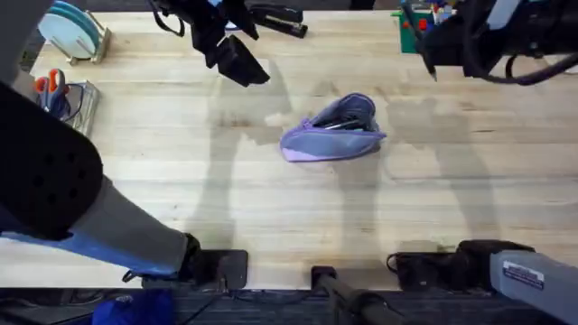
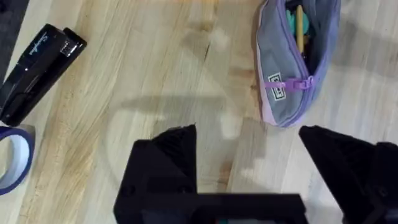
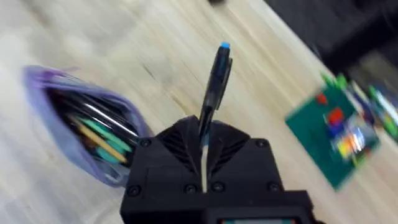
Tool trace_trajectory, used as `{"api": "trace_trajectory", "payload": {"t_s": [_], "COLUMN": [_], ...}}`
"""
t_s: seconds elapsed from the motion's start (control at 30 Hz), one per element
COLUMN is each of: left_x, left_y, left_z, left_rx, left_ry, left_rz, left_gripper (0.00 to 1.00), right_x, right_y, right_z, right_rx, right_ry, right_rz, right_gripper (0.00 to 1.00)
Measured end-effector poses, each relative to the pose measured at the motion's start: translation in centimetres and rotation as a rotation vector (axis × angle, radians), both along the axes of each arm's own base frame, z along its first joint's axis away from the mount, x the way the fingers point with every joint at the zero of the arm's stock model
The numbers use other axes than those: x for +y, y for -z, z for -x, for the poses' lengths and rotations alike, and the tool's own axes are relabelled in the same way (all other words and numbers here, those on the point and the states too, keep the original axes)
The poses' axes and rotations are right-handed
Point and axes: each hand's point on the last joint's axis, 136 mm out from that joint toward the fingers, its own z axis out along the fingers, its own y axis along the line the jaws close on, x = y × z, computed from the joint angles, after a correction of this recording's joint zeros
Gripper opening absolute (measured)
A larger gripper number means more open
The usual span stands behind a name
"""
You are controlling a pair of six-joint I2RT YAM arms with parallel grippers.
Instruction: Unzip the bag, pick up the pens from the table one at a time and place them inside, then zip the bag closed.
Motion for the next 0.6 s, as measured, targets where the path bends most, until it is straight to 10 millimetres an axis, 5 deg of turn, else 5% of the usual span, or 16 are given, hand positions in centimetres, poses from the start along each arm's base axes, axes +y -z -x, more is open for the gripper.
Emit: {"api": "trace_trajectory", "payload": {"t_s": [0.33,0.6], "left_x": [0.0,0.0], "left_y": [0.0,0.0], "left_z": [0.0,0.0], "left_rx": [0.0,0.0], "left_ry": [0.0,0.0], "left_rz": [0.0,0.0], "left_gripper": [0.993,0.993], "right_x": [5.5,7.2], "right_y": [-3.6,-5.1], "right_z": [3.3,5.0], "right_rx": [-0.165,-0.313], "right_ry": [-0.42,-0.616], "right_rz": [-0.166,-0.182], "right_gripper": [0.031,0.031]}}
